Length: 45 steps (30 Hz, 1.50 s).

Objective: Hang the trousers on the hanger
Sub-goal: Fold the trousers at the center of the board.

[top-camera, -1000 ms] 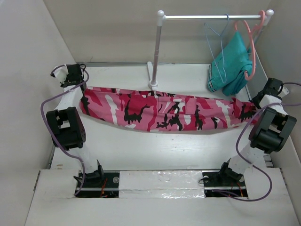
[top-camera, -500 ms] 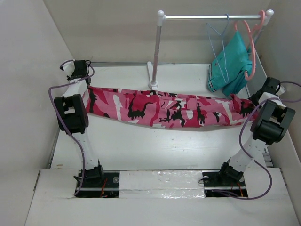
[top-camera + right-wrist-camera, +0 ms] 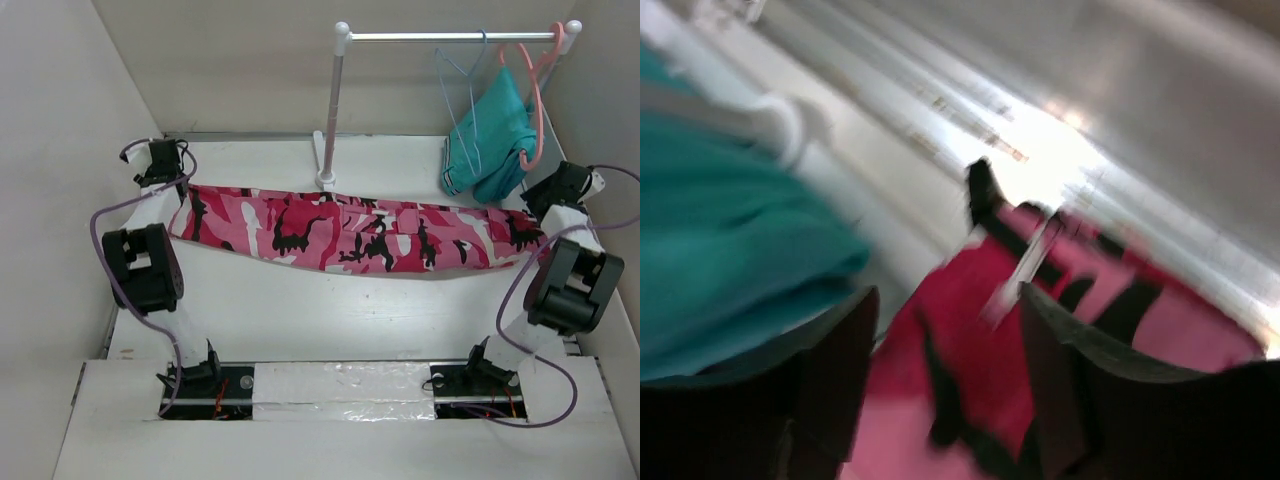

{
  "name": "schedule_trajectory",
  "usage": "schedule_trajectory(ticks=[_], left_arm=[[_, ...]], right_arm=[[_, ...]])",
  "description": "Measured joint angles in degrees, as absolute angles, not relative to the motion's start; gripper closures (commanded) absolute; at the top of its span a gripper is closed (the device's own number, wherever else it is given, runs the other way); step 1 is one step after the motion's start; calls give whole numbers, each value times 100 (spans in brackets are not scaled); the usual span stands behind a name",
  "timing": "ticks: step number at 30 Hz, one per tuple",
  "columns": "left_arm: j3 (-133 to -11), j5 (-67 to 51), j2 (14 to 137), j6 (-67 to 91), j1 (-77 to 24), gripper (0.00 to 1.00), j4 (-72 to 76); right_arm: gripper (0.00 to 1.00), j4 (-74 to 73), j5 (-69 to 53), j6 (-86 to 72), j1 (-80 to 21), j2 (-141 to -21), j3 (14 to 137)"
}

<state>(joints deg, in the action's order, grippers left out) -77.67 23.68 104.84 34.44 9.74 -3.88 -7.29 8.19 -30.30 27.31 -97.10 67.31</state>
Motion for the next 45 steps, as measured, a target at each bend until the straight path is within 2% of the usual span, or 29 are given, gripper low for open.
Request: schedule_trajectory(ticks=[2,3,7,9,11,14,15,18,23,29,31,33,37,38,41,45], left_arm=[[-7282,2270,9909,3566,972,66,-419],[-7054,2226,9644,3642,972,66,-419],[-6285,2088,8912,3927,972,72,-510],[-5957,1992,8783,4042,989,70,-578],[-5682,1809,8796,4128,1050,67,-642],[-5341,1564,8917,4233,1181,62,-762],[-5253,1490,8962,4250,1214,60,-766],[-5151,1319,9089,4298,1251,56,-773],[-5260,1197,9400,4322,1243,62,-716],[-5544,1251,9821,4447,1245,63,-567],[-5605,1253,9898,4530,1245,64,-462],[-5607,1251,9929,4609,1245,72,-344],[-5607,1260,9963,4639,1243,83,-233],[-5607,1271,9970,4635,1243,88,-220],[-5618,1291,9994,4595,1243,95,-193],[-5629,1275,10047,4552,1236,100,-95]], right_arm=[[97,-596,808,-3118,2541,-9013,6180],[100,-519,814,-3170,2447,-8709,5929],[100,-25,633,-3190,2137,-7481,4628],[100,108,521,-3166,1994,-6967,4014],[95,178,377,-3116,1811,-6510,3492],[72,202,119,-2969,1553,-5907,2971],[56,193,30,-2908,1507,-5741,2877],[40,255,-145,-2751,1492,-5374,2722],[39,473,-523,-2508,1612,-5452,2456],[39,495,-915,-2287,2016,-5680,2121],[34,574,-998,-2287,2154,-5690,2040],[24,650,-1096,-2292,2383,-5754,2010],[13,683,-1219,-2338,3129,-5981,2003],[12,701,-1229,-2375,3321,-6016,1986],[10,860,-1319,-2539,3846,-6228,1949],[10,1173,-1533,-2679,4117,-7059,2156]])
